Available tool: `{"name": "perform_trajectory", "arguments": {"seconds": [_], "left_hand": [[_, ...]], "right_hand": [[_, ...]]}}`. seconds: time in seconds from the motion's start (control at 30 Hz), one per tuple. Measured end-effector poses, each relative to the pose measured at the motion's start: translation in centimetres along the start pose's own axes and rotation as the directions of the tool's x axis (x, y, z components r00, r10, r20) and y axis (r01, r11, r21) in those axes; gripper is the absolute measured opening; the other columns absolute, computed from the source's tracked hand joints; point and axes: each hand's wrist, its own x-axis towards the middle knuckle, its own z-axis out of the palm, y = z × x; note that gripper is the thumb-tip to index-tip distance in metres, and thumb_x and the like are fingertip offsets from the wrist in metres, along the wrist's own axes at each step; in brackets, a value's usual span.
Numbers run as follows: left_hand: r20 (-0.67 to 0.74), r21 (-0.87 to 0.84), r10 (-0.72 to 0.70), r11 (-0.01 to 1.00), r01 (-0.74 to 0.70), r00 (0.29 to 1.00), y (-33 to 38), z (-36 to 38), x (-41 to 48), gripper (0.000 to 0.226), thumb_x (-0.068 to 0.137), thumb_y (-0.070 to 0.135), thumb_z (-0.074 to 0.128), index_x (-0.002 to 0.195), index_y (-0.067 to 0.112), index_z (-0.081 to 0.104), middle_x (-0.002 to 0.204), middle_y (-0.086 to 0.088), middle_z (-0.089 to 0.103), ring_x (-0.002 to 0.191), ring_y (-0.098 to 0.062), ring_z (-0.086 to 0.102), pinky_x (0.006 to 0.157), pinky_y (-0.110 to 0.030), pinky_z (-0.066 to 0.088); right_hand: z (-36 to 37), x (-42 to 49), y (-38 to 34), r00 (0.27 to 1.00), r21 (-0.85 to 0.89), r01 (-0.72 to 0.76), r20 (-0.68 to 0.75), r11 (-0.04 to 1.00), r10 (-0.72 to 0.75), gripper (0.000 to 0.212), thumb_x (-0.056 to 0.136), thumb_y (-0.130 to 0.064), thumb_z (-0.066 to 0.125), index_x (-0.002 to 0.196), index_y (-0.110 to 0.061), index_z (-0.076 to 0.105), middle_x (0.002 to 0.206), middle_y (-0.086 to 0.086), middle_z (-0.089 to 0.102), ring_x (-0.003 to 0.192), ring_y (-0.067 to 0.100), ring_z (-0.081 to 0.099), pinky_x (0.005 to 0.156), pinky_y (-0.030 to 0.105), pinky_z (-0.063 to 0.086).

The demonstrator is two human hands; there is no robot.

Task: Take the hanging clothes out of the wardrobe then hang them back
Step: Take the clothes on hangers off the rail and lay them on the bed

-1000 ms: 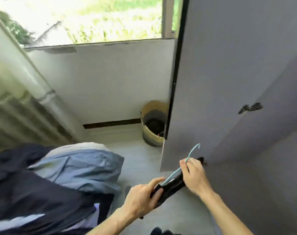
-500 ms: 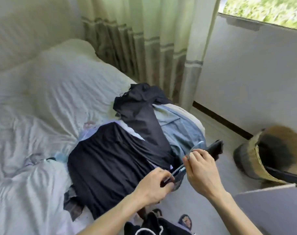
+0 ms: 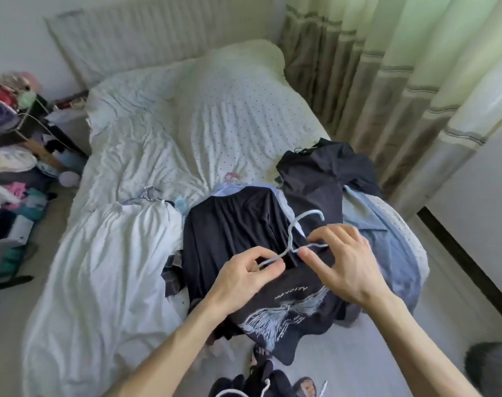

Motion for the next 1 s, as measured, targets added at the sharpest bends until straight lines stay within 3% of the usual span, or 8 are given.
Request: {"name": "perform_trajectory", "arguments": {"seconds": [0.07,0.13,0.23,0.4,0.5,0.7,0.87,1.0], "left_hand": [[-0.055,0.015,0.028,1.0,-0.027,0.998,0.2,-1.6,0.5,0.016,0.084,0.06,0.067,0.094,0.048,0.072,0.052,0.011,0.038,0.056,-0.009,0.045,0.069,-0.034,0.044],[-0.1,0.056,0.065,0.997,-0.059,0.993,0.5,-3.1,1.3,0.014,0.086,0.059,0.065,0.095,0.051,0.072,0.053,0.01,0.039,0.056,-0.009,0.047,0.07,-0.035,0.046],[-0.186,0.105,0.132,0.988,-0.114,0.974,1.0,-5.2,3.5,0.007,0.091,0.046,0.065,0.092,0.043,0.072,0.052,0.011,0.045,0.055,-0.008,0.048,0.066,-0.034,0.045],[-0.345,0.198,0.236,0.964,-0.175,0.908,2.9,-9.9,9.0,0.012,0.092,0.039,0.066,0.094,0.029,0.073,0.065,0.032,0.061,0.064,0.01,0.055,0.061,-0.009,0.036],[-0.407,0.26,0.25,0.954,-0.151,0.879,2.9,-12.8,13.9,0.014,0.093,0.048,0.063,0.092,0.036,0.07,0.079,0.022,0.069,0.077,0.002,0.06,0.068,-0.014,0.042],[-0.324,0.262,0.09,0.965,-0.002,0.942,-3.5,-14.2,25.7,0.015,0.095,0.045,0.06,0.099,0.033,0.069,0.093,0.019,0.067,0.088,-0.01,0.06,0.073,-0.026,0.039],[-0.24,0.232,-0.072,0.964,0.129,0.968,-10.5,-15.8,34.6,0.02,0.096,0.05,0.056,0.105,0.036,0.067,0.117,0.013,0.069,0.107,-0.014,0.062,0.084,-0.028,0.044],[-0.226,0.187,-0.141,0.965,0.185,0.964,-15.3,-16.9,41.4,0.022,0.097,0.046,0.056,0.107,0.03,0.067,0.116,0.008,0.069,0.108,-0.017,0.062,0.088,-0.03,0.044]], "right_hand": [[0.1,1.1,2.3,0.997,0.001,-0.073,0.029,0.997,0.073,0.057,0.085,-0.078,0.04,0.114,-0.035,0.062,0.127,-0.015,0.059,0.131,0.016,0.042,0.106,0.04,0.036],[0.3,2.2,4.2,0.977,0.04,-0.18,0.122,0.983,0.174,0.059,0.085,-0.079,0.04,0.122,-0.037,0.059,0.131,-0.009,0.057,0.13,0.021,0.043,0.107,0.04,0.037],[0.6,3.4,5.5,0.937,0.161,-0.3,0.235,0.94,0.258,0.041,0.087,-0.066,0.052,0.119,-0.041,0.052,0.115,-0.004,0.062,0.111,0.019,0.056,0.091,0.032,0.042],[1.5,6.4,4.6,0.923,0.305,-0.369,0.231,0.878,0.308,0.037,0.092,-0.052,0.059,0.121,-0.036,0.043,0.094,-0.011,0.065,0.086,0.014,0.059,0.077,0.032,0.041],[3.4,9.3,4.5,0.903,0.334,-0.418,0.248,0.845,0.349,0.036,0.094,-0.046,0.061,0.122,-0.032,0.043,0.096,-0.007,0.067,0.09,0.019,0.059,0.079,0.033,0.042],[10.7,16.6,5.1,0.798,0.215,-0.568,0.378,0.794,0.469,0.025,0.098,-0.027,0.056,0.119,-0.024,0.043,0.099,0.002,0.065,0.093,0.028,0.06,0.074,0.033,0.04],[17.1,22.1,5.4,0.715,0.147,-0.653,0.443,0.743,0.54,0.055,0.096,-0.021,0.058,0.144,-0.024,0.032,0.127,0.005,0.062,0.099,0.024,0.059,0.08,0.031,0.043],[21.5,25.5,6.2,0.669,0.046,-0.663,0.482,0.747,0.565,0.09,0.089,-0.024,0.065,0.157,-0.029,0.006,0.155,0.005,0.039,0.133,0.029,0.048,0.103,0.038,0.043]]}}
